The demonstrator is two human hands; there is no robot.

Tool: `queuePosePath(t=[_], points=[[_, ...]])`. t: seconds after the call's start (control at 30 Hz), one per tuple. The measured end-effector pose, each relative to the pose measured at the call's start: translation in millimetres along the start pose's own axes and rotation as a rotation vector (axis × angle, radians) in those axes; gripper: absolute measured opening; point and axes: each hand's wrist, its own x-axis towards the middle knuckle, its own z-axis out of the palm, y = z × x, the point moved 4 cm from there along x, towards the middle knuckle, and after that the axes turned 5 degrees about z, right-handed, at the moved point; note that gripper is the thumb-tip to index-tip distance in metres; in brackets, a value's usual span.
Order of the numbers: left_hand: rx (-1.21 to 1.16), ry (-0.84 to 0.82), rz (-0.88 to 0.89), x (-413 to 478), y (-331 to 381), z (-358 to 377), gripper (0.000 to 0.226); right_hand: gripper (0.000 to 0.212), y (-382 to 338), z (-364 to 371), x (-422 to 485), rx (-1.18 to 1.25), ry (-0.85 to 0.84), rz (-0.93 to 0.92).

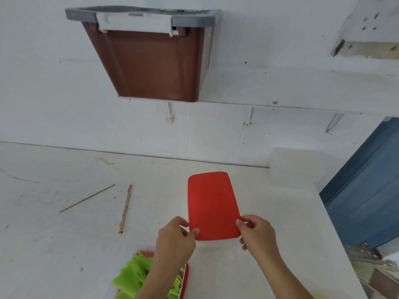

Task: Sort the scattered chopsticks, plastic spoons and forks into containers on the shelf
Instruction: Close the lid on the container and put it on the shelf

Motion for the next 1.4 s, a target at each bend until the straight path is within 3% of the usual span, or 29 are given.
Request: queuePosePath(t=[0.3, 0.57, 0.63, 0.7, 0.73, 0.8, 1.0, 1.1, 1.17, 1.23, 1.4], points=[[-0.226, 0.076, -0.101, 0, -5, 7, 0.021, 0.019, -5, 7, -1, -0.105, 0.03, -0.111], [-0.295, 0.103, -0.125, 5, -9, 13, 0.018, 0.014, -2, 6, -1, -0.035, -0.015, -0.039], [-0.276, 0.109, -0.07, 6, -5, 12, 0.032, 0.006, -1, 7, 0, -0.031, -0.019, -0.032], [-0.203, 0.08, 0.052, 10, 0, 15, 0.065, 0.034, 0, 11, 2, -0.052, -0.032, -0.056], [-0.163, 0.048, 0.098, 12, 3, 15, 0.068, 0.049, 1, 13, 1, -0.063, -0.041, -0.079], [-0.11, -0.02, 0.12, 18, 2, 14, 0.06, 0.053, -2, 15, -2, -0.102, -0.054, -0.146], [-0.248, -0.143, 0.06, 26, -16, 16, 0.06, 0.046, 3, 11, -1, -0.255, -0.089, -0.228], [-0.064, -0.136, 0.109, 35, -13, 6, 0.055, 0.049, -5, 4, 3, -0.529, -0.065, -0.309], [0.009, -0.12, 0.138, 49, -4, -6, 0.038, 0.046, -20, 2, 11, -0.72, -0.065, -0.371], [0.1, -0.102, 0.19, 63, 10, -17, 0.02, 0.03, -39, 3, 21, -0.807, -0.053, -0.396], [0.221, -0.089, 0.195, 93, 33, -21, 0.021, 0.018, -80, 20, 45, -0.92, -0.097, -0.496]])
